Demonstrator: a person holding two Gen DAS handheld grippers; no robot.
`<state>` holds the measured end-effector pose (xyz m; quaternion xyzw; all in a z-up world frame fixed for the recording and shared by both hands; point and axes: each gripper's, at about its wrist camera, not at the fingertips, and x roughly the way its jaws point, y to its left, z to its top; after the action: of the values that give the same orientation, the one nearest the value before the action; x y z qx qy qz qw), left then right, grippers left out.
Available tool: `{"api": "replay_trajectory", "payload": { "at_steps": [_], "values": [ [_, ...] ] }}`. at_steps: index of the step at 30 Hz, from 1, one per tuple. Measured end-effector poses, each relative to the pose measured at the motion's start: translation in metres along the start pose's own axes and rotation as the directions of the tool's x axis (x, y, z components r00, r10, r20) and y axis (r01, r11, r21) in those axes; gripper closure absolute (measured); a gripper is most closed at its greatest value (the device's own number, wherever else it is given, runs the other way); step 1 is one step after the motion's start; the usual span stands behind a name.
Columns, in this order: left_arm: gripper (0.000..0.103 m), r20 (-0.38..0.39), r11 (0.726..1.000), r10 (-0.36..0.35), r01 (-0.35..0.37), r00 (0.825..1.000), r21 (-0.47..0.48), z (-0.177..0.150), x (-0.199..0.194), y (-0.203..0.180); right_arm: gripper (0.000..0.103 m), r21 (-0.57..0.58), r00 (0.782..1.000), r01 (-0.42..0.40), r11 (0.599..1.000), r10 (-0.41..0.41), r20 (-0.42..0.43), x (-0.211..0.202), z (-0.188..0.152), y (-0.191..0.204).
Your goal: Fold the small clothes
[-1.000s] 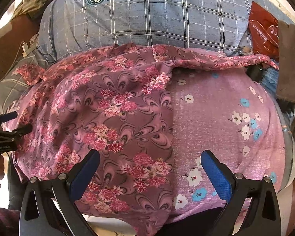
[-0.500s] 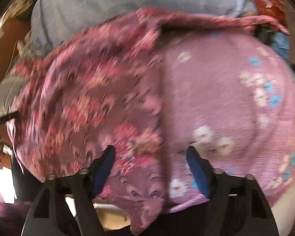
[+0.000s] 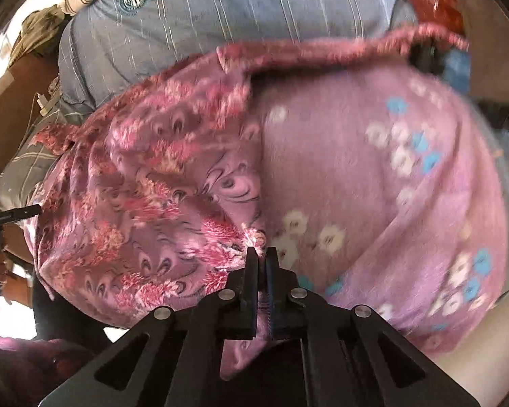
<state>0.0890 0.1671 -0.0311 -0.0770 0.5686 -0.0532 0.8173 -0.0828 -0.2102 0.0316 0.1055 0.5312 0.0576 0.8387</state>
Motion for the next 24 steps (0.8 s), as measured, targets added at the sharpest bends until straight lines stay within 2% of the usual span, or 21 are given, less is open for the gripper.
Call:
{"api": "replay_trajectory", "payload": {
  "at_steps": [2,3,4,5,6,7,8,10,12,13,14,16,18,19,21,22,24],
  "values": [
    [0.031,-0.062,0.998,-0.059,0.059,0.996,0.012,-0.008,0.012,-0.004,0.088,0.020,1.000,-0.022,1.000,0.022,-0.006,0.004,-0.004,0.003],
    [0.031,-0.096,0.996,-0.067,0.071,0.993,0.048,-0.013,0.018,-0.013,0.082,0.025,1.000,-0.019,1.000,0.019,-0.017,0.007,-0.005,0.004],
    [0.031,-0.108,0.994,-0.056,0.066,0.993,0.088,-0.017,0.023,-0.020,0.062,0.032,0.999,-0.009,0.999,0.011,-0.048,0.013,-0.004,0.004],
    [0.032,-0.106,0.990,-0.042,0.055,0.994,0.132,-0.021,0.026,-0.029,0.053,0.038,0.998,0.000,0.999,0.002,-0.064,0.018,-0.006,0.004],
    [0.052,-0.097,0.982,-0.025,0.043,0.995,0.182,-0.025,0.029,-0.041,0.054,0.041,0.998,0.003,0.999,0.000,-0.069,0.022,-0.005,0.004],
    [0.071,-0.101,0.978,-0.022,0.042,0.995,0.206,-0.026,0.030,-0.047,0.072,0.024,0.998,0.006,1.000,-0.005,-0.058,0.024,-0.007,0.008],
    [0.097,-0.117,0.975,-0.032,0.057,0.993,0.215,-0.024,0.029,-0.053,0.097,-0.005,0.999,-0.007,1.000,0.006,-0.054,0.024,-0.007,0.012],
    [0.097,-0.104,0.981,-0.084,0.101,0.991,0.168,-0.016,0.011,-0.050,0.100,-0.012,0.997,-0.065,0.998,0.065,-0.048,0.013,-0.003,0.016],
    [0.097,-0.056,0.976,-0.184,0.189,0.981,0.111,-0.009,-0.027,-0.044,0.100,0.008,0.987,-0.155,0.988,0.155,0.050,-0.026,0.007,0.017],
    [0.096,-0.027,0.969,-0.220,0.222,0.975,0.105,-0.008,-0.044,-0.043,0.100,0.015,0.973,-0.202,0.979,0.199,0.121,-0.056,0.013,0.017],
    [0.096,0.007,0.968,-0.226,0.224,0.974,0.113,-0.008,-0.061,-0.043,0.100,0.016,0.962,-0.227,0.974,0.222,0.158,-0.074,0.016,0.017],
    [0.094,0.043,0.977,-0.178,0.171,0.983,0.124,-0.008,-0.078,-0.042,0.100,0.014,0.951,-0.228,0.974,0.219,0.216,-0.103,0.020,0.015],
    [0.084,-0.010,0.983,-0.162,0.162,0.987,0.085,-0.010,-0.059,-0.035,0.100,0.023,0.965,-0.193,0.981,0.185,0.184,-0.099,0.019,0.011],
    [0.084,-0.044,0.989,-0.135,0.137,0.990,0.051,-0.009,-0.043,-0.029,0.100,0.033,0.983,-0.135,0.990,0.130,0.127,-0.081,0.015,0.008],
    [0.084,-0.151,1.000,-0.014,0.011,0.988,-0.018,-0.013,-0.010,-0.010,0.099,0.049,0.999,-0.054,0.997,0.054,0.009,-0.045,0.005,0.002],
    [0.084,-0.175,0.999,0.016,-0.023,0.984,-0.035,-0.016,-0.001,-0.002,0.099,0.058,0.996,-0.010,0.998,0.015,-0.085,-0.021,-0.005,-0.005],
    [0.084,-0.185,0.996,0.019,-0.034,0.983,-0.080,-0.019,0.001,0.010,0.094,0.053,0.984,0.045,0.998,-0.035,-0.177,0.002,-0.012,-0.007]
  ]
}}
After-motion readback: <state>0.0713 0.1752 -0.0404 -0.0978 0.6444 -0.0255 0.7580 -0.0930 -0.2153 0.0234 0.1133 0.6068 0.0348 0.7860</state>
